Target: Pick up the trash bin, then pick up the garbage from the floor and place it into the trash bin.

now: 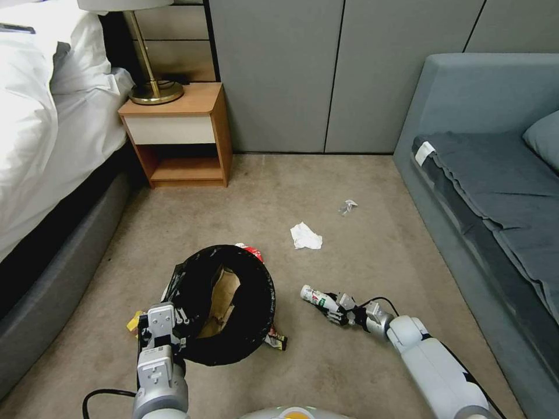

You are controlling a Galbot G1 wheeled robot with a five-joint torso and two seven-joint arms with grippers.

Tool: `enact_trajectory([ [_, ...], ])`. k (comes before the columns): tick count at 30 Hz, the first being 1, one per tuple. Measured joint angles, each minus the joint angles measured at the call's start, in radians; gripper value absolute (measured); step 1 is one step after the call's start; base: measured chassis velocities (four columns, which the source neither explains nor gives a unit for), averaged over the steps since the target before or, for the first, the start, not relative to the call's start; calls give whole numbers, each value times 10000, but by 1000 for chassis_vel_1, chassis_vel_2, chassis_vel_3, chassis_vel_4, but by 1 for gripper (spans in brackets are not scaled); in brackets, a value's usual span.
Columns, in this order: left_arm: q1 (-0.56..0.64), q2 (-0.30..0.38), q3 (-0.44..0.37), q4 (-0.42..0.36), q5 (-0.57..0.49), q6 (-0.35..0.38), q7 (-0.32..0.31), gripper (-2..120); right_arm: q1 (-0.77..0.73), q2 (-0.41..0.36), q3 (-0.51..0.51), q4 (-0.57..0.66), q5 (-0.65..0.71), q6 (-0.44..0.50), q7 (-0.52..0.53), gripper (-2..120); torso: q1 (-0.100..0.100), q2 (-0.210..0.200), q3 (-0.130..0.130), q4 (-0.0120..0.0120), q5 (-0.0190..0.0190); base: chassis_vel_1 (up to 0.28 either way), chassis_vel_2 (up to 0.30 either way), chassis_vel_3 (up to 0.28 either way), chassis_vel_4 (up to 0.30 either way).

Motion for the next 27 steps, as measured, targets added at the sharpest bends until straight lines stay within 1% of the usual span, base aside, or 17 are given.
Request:
enact_trajectory([
  [10,-10,2,21,33,-4,1,4,1,-153,-30,-10,297,251,68,198,39,0,-1,0,1,1,0,0,0,0],
  [13,-35,28,-2,36,-34,10,7,1,-400,-55,-6,1325,1132,619,581,39,0,0,0,0,0,0,0,0,0],
  [14,-35,28,-2,36,-34,10,7,1,-400,-55,-6,1325,1132,619,581,39,0,0,0,0,0,0,0,0,0],
  [16,-67,32,-13,93,-43,16,9,1,-625,-84,11,2420,1626,898,905,39,0,0,0,5,3,0,0,0,0],
  [17,-79,35,-12,127,-44,20,13,1,-783,-131,15,3109,1871,926,1048,39,0,0,0,3,1,0,0,0,0],
  [18,-79,35,-12,127,-44,20,13,1,-783,-131,15,3109,1871,926,1048,39,0,0,0,3,1,0,0,0,0],
  [19,-95,35,-12,159,-41,25,15,1,-995,-215,17,4070,2160,883,1169,39,0,0,0,3,2,0,0,0,0],
  [20,-110,35,-8,177,-38,29,16,1,-1146,-274,17,4742,2353,833,1210,39,0,0,0,2,1,0,0,0,0],
  [21,-110,35,-8,177,-38,29,16,1,-1146,-274,17,4742,2353,833,1210,39,0,0,0,2,1,0,0,0,0],
  [24,-170,31,17,255,-18,62,29,1,-1907,-599,-14,7776,3113,439,1268,37,0,0,-1,1,-1,0,0,0,0],
  [25,-170,31,17,255,-18,62,29,1,-1907,-599,-14,7776,3113,439,1268,37,0,0,-1,1,-1,0,0,0,0],
  [26,-197,28,23,265,-16,78,35,1,-2192,-704,-81,8881,3321,294,1315,37,0,0,-1,1,-1,0,0,0,0],
  [27,-211,29,26,268,-16,86,41,1,-2353,-770,-136,9440,3422,212,1349,37,-1,0,-2,0,-3,0,0,0,0],
])
